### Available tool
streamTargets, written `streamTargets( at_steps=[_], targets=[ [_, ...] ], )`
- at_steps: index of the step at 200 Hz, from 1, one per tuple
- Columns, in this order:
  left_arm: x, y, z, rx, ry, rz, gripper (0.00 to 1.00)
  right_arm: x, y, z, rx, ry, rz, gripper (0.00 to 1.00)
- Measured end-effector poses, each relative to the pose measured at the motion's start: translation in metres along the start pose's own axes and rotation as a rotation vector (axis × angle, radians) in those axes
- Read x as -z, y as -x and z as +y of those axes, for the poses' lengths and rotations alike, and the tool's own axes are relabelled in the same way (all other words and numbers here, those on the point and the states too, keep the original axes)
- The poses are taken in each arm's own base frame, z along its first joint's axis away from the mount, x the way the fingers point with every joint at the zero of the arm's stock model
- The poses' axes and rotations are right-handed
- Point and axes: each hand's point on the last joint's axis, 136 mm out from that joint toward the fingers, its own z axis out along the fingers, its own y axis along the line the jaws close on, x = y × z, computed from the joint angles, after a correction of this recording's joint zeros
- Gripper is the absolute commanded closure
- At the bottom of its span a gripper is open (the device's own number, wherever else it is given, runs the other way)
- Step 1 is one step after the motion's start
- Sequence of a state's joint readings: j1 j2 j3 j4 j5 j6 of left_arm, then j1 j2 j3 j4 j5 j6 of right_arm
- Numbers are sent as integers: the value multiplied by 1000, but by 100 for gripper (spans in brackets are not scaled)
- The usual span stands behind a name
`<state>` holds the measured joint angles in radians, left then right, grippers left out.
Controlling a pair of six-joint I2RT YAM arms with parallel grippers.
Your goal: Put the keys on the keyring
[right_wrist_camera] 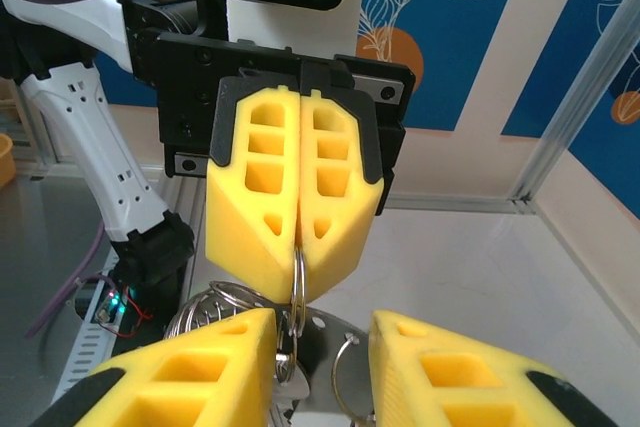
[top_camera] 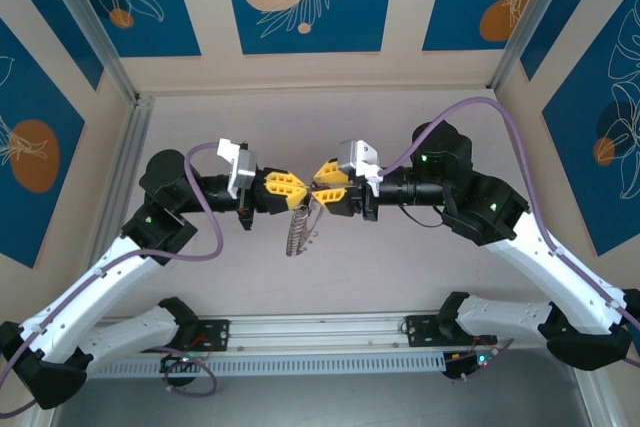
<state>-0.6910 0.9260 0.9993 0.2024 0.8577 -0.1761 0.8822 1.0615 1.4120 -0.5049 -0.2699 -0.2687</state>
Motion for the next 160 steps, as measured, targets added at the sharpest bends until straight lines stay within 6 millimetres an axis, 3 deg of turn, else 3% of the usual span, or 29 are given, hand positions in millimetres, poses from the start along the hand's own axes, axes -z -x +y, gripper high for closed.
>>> streamTargets(
  at_steps=[53, 80, 123, 160],
  targets=[
    [0, -1, 0, 7, -3, 1, 100, -9, -2, 3, -25, 49, -3, 81],
    [1, -1, 1, 1, 2, -6, 100, -9, -2, 5, -31, 57, -4, 100],
    [3, -5, 4, -2, 28, 20, 100, -9, -5, 4, -33, 52, 8, 100],
    [11, -5, 14, -48, 140, 167, 79, -13, -16, -6, -2, 14, 79, 100]
  ],
)
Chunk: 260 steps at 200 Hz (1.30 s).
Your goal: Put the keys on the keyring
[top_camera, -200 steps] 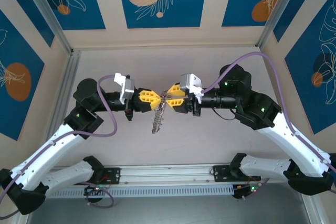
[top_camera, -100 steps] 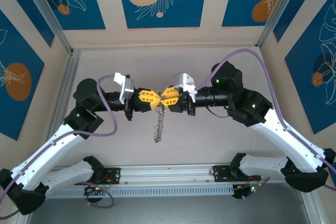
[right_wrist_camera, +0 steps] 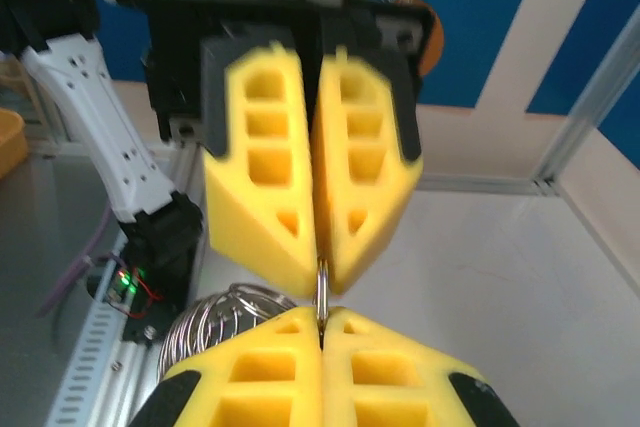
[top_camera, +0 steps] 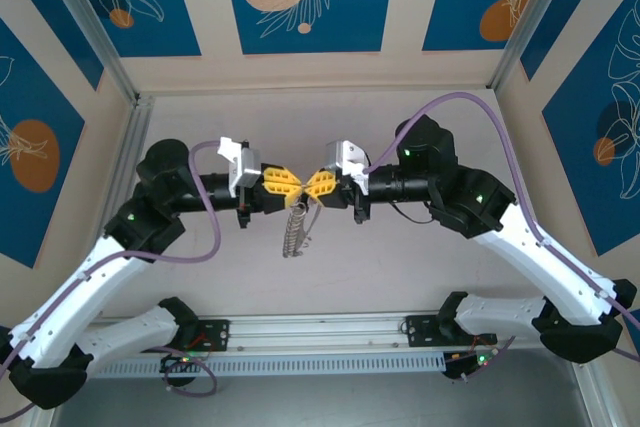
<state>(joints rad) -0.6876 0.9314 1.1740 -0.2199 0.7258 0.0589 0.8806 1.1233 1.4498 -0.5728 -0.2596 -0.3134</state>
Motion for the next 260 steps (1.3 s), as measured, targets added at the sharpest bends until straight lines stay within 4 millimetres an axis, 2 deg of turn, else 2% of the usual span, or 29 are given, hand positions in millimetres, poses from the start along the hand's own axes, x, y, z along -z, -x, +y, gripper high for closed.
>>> streamTargets(
  at_steps=[20, 36, 59, 89, 121, 168, 173, 181, 215, 260],
  targets=[
    [8, 7, 5, -62, 66, 69, 76, -3, -10, -6, 15, -27, 68, 100],
    [11, 3, 7, -97, 99, 127, 74, -8, -18, -8, 29, -33, 113, 100],
    [12, -16, 11, -111, 122, 222, 72, -15, -30, -7, 43, -31, 169, 100],
    [3, -45, 19, -91, 114, 328, 72, -21, -36, -7, 59, -26, 216, 100],
    [-1, -55, 20, -90, 107, 365, 72, -24, -37, -6, 74, -25, 235, 100],
    [0, -59, 18, -100, 100, 390, 84, -26, -39, -4, 83, -16, 244, 100],
    [0, -59, 17, -102, 98, 390, 88, -26, -39, -4, 85, -16, 244, 100],
    [0, -59, 16, -97, 96, 391, 100, -26, -39, -4, 86, -16, 244, 100],
    [-1, -61, 15, -100, 88, 396, 100, -25, -41, -6, 90, -30, 256, 100],
    [1, -56, 9, -76, 91, 326, 100, -25, -37, -5, 83, -24, 237, 84]
  ],
)
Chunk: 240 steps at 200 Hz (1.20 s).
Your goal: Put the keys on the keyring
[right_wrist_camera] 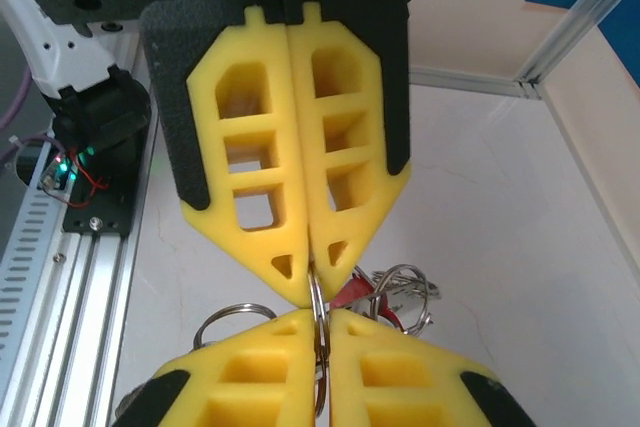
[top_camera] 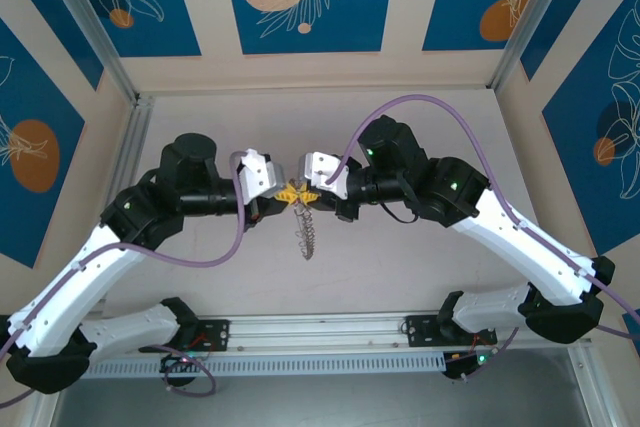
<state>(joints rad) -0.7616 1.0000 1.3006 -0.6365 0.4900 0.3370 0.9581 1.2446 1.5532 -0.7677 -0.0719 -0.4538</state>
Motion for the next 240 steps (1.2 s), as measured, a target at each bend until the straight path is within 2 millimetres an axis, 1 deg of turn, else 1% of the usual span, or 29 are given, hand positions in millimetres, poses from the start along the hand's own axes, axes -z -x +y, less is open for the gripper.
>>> streamTargets(
  at_steps=[15, 51, 60, 81, 115, 152, 196, 219, 240],
  targets=[
    [3, 5, -3, 13, -11, -38, 100, 3, 2, 2, -13, 9, -26, 81],
    [13, 27, -9, 21, -41, -146, 100, 15, 8, 5, -41, 31, -90, 81],
    [14, 31, -10, 19, -46, -168, 100, 18, 10, 5, -46, 34, -107, 82],
    [17, 39, -13, 26, -68, -208, 100, 25, 14, 7, -57, 47, -137, 93],
    [18, 43, -16, 38, -96, -250, 100, 30, 19, 9, -71, 67, -168, 100],
    [18, 47, -18, 62, -124, -310, 100, 31, 22, 10, -76, 89, -185, 100],
    [13, 47, -19, 93, -163, -346, 100, 22, 17, 8, -97, 115, -166, 100],
    [11, 49, -21, 104, -191, -358, 100, 19, 20, 11, -105, 149, -163, 100],
    [12, 52, -22, 103, -211, -373, 100, 22, 23, 12, -106, 164, -170, 100]
  ],
)
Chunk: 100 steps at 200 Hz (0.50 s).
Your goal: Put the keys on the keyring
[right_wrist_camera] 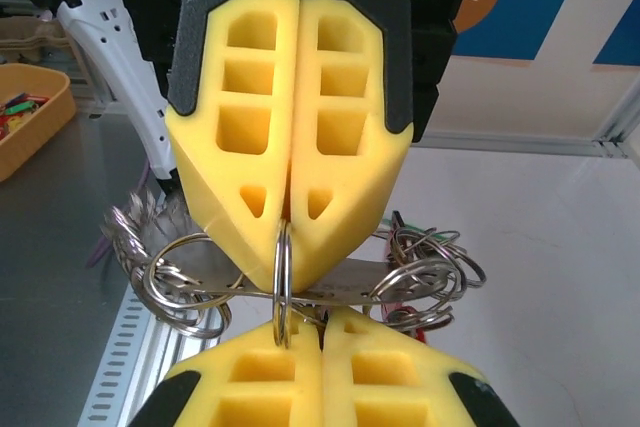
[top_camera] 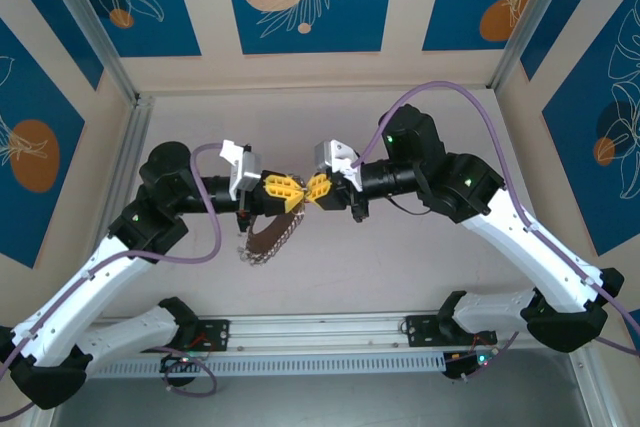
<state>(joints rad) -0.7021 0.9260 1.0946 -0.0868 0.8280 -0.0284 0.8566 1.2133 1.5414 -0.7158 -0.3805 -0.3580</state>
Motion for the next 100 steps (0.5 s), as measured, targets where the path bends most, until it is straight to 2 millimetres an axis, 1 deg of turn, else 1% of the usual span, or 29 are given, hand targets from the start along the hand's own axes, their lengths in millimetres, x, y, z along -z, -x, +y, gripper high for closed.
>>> streamTargets(
  at_steps=[22, 29, 39, 49, 60, 83, 100],
  targets=[
    [0, 3, -3, -6, -19, -14, 100, 1, 3, 3, 0, 16, -7, 100],
    [0, 3, -3, -4, -22, -16, 100, 1, 3, 4, 1, 18, -8, 98],
    [0, 4, -3, -5, -23, -20, 100, 2, 3, 4, 1, 18, -9, 93],
    [-1, 4, -3, -7, -25, -22, 100, 2, 4, 4, 1, 16, -12, 83],
    [-1, 5, -4, -8, -27, -26, 100, 3, 4, 3, 5, 6, -19, 76],
    [-1, 4, -3, -10, -26, -30, 100, 7, 3, 4, 5, -24, -34, 68],
    [-1, 3, -3, -5, -25, -32, 100, 13, 2, 3, 12, -62, -46, 67]
  ],
)
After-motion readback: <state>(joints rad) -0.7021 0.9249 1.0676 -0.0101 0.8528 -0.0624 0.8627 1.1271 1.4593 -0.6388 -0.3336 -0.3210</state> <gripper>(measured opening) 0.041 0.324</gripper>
